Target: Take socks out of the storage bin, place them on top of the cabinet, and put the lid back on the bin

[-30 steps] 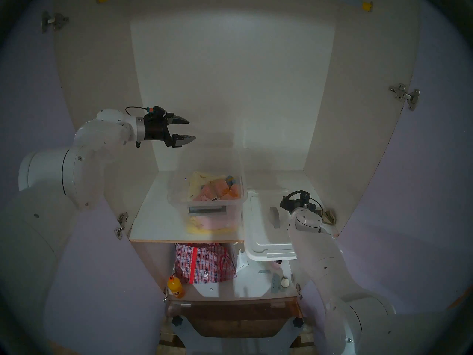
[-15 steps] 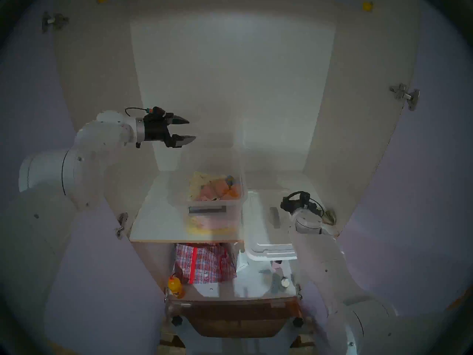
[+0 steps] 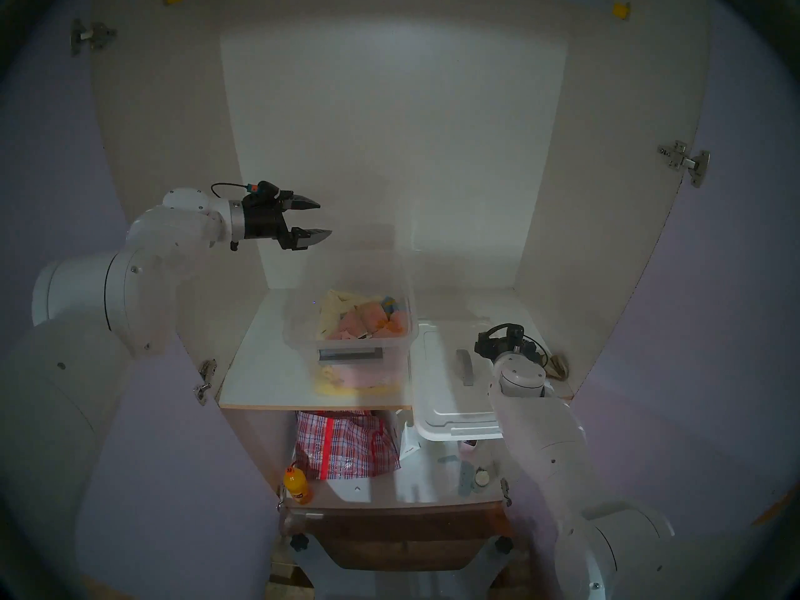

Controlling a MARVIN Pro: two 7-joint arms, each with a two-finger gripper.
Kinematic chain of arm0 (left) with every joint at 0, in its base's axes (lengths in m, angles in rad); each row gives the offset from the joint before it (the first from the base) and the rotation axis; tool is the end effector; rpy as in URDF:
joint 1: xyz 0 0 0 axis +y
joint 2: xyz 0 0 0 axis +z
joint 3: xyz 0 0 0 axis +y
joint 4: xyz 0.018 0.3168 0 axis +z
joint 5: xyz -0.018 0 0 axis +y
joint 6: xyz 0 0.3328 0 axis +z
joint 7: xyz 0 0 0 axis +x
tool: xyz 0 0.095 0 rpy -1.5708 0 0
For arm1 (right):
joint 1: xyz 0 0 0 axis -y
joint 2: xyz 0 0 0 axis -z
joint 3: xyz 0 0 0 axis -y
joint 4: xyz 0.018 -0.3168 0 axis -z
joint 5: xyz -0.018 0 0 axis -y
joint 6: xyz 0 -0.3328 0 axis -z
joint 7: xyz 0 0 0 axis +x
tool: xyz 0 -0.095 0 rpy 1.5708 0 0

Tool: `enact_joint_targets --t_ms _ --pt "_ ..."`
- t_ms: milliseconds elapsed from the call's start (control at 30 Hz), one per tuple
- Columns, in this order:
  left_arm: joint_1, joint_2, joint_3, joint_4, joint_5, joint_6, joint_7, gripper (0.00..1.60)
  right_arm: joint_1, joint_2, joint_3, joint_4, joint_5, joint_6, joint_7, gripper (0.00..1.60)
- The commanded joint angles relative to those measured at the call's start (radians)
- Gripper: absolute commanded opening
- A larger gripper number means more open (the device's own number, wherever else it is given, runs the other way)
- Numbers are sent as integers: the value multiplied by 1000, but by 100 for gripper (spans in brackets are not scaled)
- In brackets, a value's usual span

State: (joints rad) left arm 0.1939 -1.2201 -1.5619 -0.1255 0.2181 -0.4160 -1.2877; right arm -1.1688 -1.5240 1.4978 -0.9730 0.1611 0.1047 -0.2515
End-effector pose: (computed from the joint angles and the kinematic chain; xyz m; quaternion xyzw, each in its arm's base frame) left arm 0.6592 0.1456 -0.0939 0.5904 -0.4932 0.6148 0.1736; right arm 0.5511 -0.0233 -0.3971 0.8042 -0.0926 0.5839 0.0615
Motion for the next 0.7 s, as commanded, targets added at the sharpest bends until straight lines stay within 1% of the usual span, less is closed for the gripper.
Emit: enact_joint_targets --t_ms 0,667 --pt "-33 -3 -12 -20 -13 -9 -2 160 15 2 -2 -34 -6 -10 -2 160" --pt "-27 -3 -31 -20 -13 -30 -2 160 -2 6 -13 -60 -16 -8 0 160"
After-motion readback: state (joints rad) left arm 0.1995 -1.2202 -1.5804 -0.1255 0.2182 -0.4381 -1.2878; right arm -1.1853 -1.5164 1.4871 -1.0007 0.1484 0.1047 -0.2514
